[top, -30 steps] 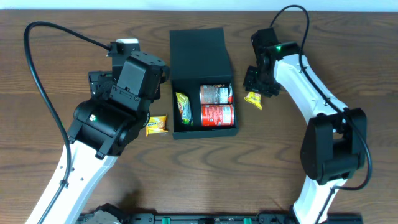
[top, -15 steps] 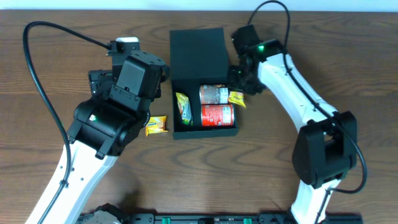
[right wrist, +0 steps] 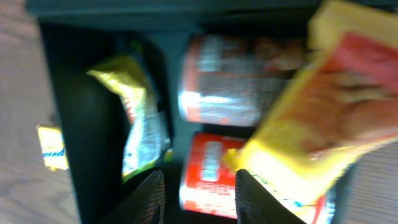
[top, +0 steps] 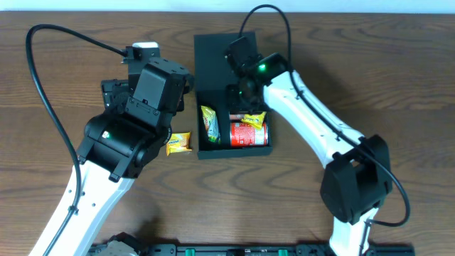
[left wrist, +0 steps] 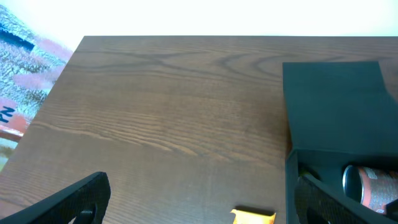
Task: Pack container
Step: 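Carry the biscuit packet with the right gripper over the cans in the box, then lower the biscuit packet onto the cans with the right gripper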
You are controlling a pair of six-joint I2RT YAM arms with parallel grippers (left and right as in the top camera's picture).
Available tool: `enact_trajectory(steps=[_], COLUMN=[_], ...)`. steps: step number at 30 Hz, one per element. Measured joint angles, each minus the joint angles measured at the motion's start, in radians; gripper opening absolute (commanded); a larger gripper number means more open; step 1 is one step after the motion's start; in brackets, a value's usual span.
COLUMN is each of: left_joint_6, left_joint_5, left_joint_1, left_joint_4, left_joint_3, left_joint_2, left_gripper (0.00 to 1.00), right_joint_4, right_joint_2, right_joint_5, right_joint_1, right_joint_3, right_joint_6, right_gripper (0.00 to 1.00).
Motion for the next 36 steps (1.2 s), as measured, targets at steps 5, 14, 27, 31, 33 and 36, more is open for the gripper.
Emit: enact_trajectory(steps=[5, 14, 27, 31, 33, 36], left_joint_6=[0.000, 0.000, 0.000, 0.000, 0.000, 0.001], left_joint_5=[0.000, 0.000, 0.000, 0.000, 0.000, 0.000], left_joint_1=[0.000, 0.000, 0.000, 0.000, 0.000, 0.000], left_joint_4=[0.000, 0.001, 0.000, 0.000, 0.000, 0.000], left_joint_3=[0.000, 0.000, 0.000, 0.000, 0.000, 0.000], left_joint_2=[0.000, 0.000, 0.000, 0.000, 0.000, 0.000], left_gripper=[0.95, 0.95, 0.95, 0.95, 0.96, 0.95], right_joint_4=[-0.029, -0.058, -0.055, -0.047, -0.043, -0.035], right_joint_2=[0.000, 0.000, 0.020, 0.063, 0.084, 0.102], right_joint_5=[0.067, 0.195, 0.248, 0.252, 0.254, 0.256], right_joint_1=[0.021, -0.051, -0.050, -0.050, -0.050, -0.050], right_joint_3=[0.008, 0.025, 0.025, 0.025, 0.025, 0.025], right_joint_6=[-0.012, -0.025, -0.018, -0.011, -0.010, -0.006], right_gripper=[0.42, 0.50, 0.72, 0.75, 0.73, 0.67])
